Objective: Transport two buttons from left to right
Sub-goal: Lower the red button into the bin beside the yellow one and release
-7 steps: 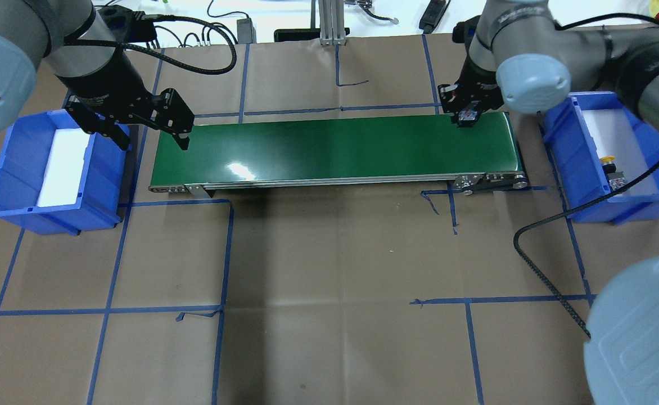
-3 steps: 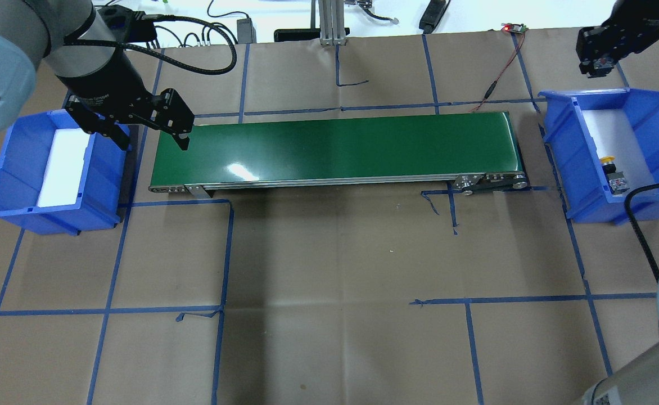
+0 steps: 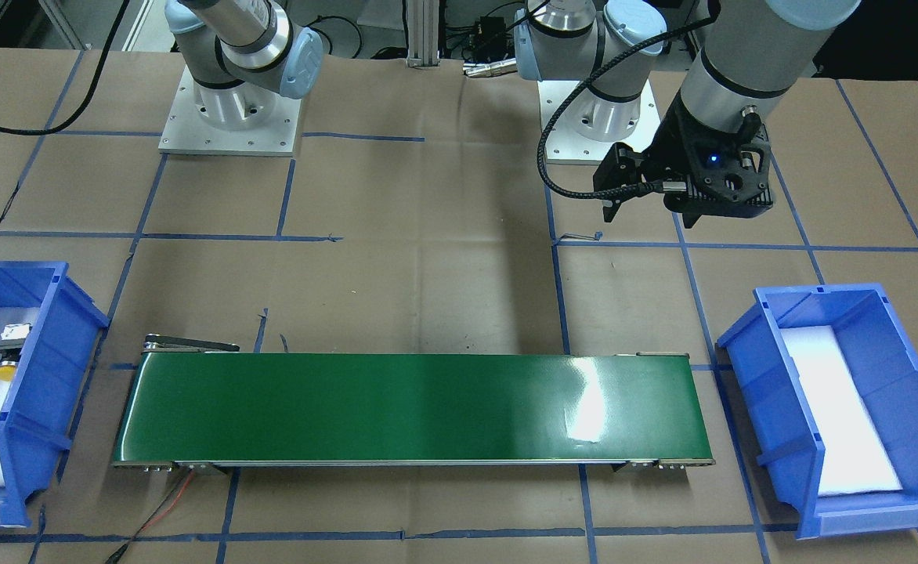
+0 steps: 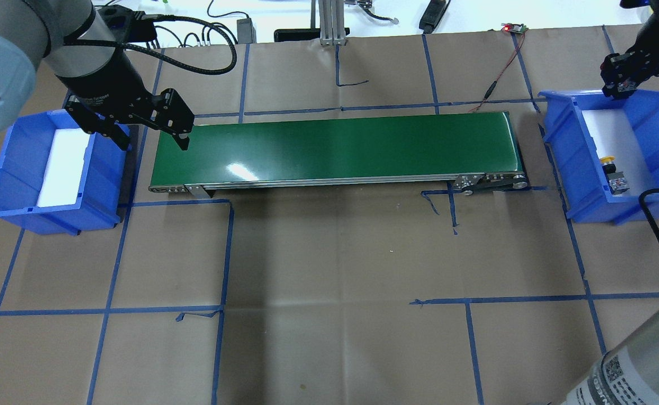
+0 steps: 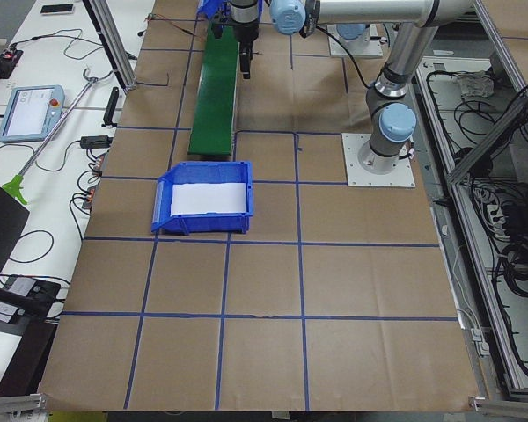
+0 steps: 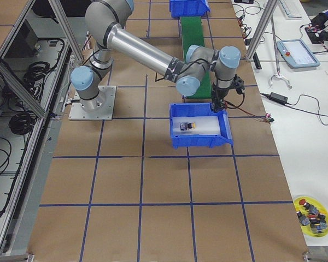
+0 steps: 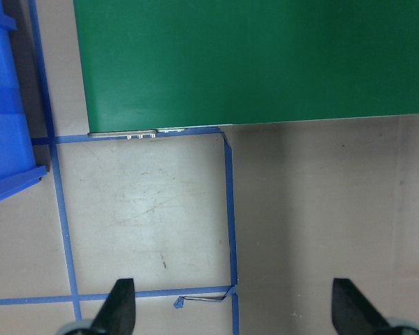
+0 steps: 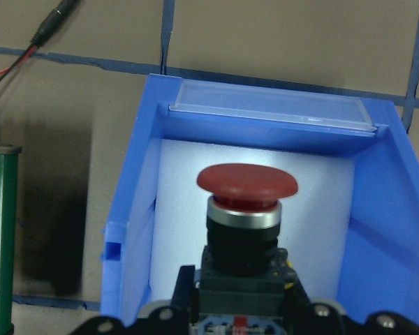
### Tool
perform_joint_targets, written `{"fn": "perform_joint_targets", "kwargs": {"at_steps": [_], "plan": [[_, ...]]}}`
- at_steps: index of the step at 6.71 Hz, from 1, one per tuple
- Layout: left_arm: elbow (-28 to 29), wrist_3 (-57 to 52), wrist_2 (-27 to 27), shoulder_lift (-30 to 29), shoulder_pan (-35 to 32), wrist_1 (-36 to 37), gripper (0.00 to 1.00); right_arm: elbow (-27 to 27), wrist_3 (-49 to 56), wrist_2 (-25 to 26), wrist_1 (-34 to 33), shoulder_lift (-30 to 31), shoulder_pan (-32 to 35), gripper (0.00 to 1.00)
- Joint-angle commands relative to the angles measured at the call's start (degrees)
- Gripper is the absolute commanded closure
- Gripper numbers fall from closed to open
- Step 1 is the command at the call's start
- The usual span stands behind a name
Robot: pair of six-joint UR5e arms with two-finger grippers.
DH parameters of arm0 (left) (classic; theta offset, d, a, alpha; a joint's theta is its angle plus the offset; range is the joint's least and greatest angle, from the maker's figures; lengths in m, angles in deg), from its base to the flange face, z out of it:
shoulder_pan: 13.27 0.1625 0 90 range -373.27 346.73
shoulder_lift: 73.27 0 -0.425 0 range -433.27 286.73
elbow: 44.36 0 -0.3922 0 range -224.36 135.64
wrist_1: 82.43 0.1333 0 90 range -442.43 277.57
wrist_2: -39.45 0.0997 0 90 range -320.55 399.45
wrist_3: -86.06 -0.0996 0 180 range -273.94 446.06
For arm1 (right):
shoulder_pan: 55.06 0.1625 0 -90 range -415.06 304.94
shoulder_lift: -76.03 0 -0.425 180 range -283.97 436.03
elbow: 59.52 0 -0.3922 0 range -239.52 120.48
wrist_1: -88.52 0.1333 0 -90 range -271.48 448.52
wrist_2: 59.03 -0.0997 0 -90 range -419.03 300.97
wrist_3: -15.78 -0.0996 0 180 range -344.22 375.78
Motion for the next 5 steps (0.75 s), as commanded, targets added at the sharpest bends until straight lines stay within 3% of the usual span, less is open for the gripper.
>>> {"fn": "perform_joint_targets", "kwargs": {"at_steps": [1,2,5], "plan": [[0.0,0.0,0.0,0.0,0.0,0.0,0.0,2.0,1.2,0.2,-1.1,-1.8,-1.5,0.95],[0.0,0.0,0.0,0.0,0.0,0.0,0.0,4.1,2.3,0.2,-5.6,-2.4,-1.9,0.95],[0.2,-0.8,0.0,0.0,0.4,0.0,0.0,5.4,2.5,0.1,-7.2,-5.3,-2.0,0.95]]}}
